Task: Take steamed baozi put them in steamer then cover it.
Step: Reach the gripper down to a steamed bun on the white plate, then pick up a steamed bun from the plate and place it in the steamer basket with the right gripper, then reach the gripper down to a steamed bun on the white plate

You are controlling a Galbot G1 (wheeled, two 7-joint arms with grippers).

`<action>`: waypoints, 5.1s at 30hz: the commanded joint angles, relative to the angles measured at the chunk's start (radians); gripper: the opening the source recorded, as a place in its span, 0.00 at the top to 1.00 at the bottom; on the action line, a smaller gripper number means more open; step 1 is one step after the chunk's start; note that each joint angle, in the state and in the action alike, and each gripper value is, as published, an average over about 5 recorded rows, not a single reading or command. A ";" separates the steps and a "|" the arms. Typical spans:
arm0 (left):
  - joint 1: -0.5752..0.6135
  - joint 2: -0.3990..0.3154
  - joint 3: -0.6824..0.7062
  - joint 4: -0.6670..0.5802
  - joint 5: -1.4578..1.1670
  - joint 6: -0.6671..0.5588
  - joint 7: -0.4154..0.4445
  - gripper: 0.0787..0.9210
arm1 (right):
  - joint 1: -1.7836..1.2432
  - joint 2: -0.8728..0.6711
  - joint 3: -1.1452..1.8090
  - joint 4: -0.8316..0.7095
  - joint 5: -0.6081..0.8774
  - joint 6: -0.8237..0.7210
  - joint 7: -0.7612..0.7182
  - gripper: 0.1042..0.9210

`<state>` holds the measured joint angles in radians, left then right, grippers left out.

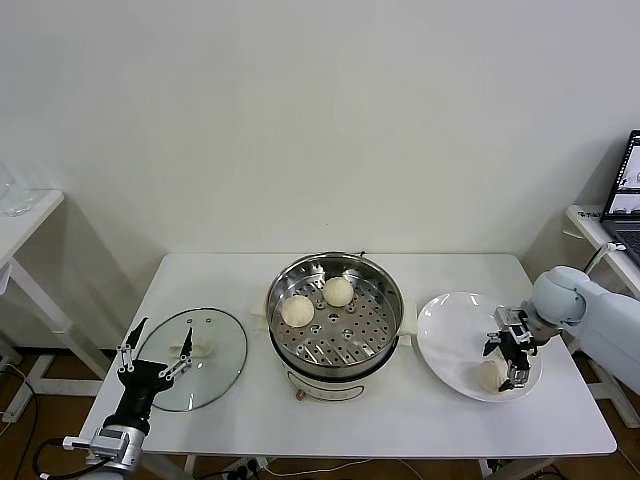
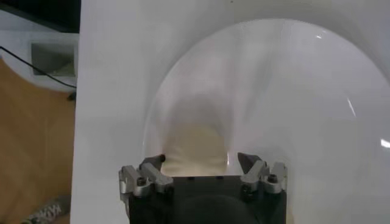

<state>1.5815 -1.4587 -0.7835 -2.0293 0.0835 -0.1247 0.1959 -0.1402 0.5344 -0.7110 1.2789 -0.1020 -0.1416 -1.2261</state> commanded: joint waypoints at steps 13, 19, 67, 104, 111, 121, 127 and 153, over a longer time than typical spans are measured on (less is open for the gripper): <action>0.001 -0.002 -0.003 -0.003 0.001 -0.002 0.000 0.12 | -0.027 0.000 0.034 -0.001 -0.004 0.002 0.001 0.36; 0.000 -0.001 -0.003 -0.003 0.001 -0.002 0.000 0.12 | 0.056 -0.024 0.009 0.018 0.048 0.000 -0.004 0.38; -0.014 0.003 -0.016 0.007 -0.001 0.001 0.001 0.12 | 0.798 0.495 -0.633 0.435 0.003 0.666 0.106 0.37; -0.008 0.006 -0.022 0.018 0.001 -0.011 0.006 0.12 | 0.845 0.353 -0.533 0.369 0.179 0.563 0.038 0.12; -0.001 0.002 -0.010 -0.011 0.004 -0.010 0.004 0.12 | 0.921 0.096 -0.526 0.343 0.314 0.385 -0.137 0.12; 0.021 -0.004 0.005 -0.042 0.023 -0.022 0.001 0.12 | 0.484 -0.189 -0.334 0.192 0.137 0.173 -0.138 0.12; 0.025 -0.007 0.017 -0.044 0.033 -0.024 -0.001 0.12 | 0.079 -0.183 0.036 0.066 -0.039 0.111 -0.035 0.12; 0.007 -0.008 0.013 -0.015 0.036 -0.017 -0.003 0.12 | -0.092 0.076 0.257 -0.250 -0.221 0.117 0.063 0.12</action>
<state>1.5911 -1.4673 -0.7723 -2.0485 0.1179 -0.1447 0.1937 -0.1605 0.5711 -0.5240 1.1092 -0.2708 -0.0150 -1.1880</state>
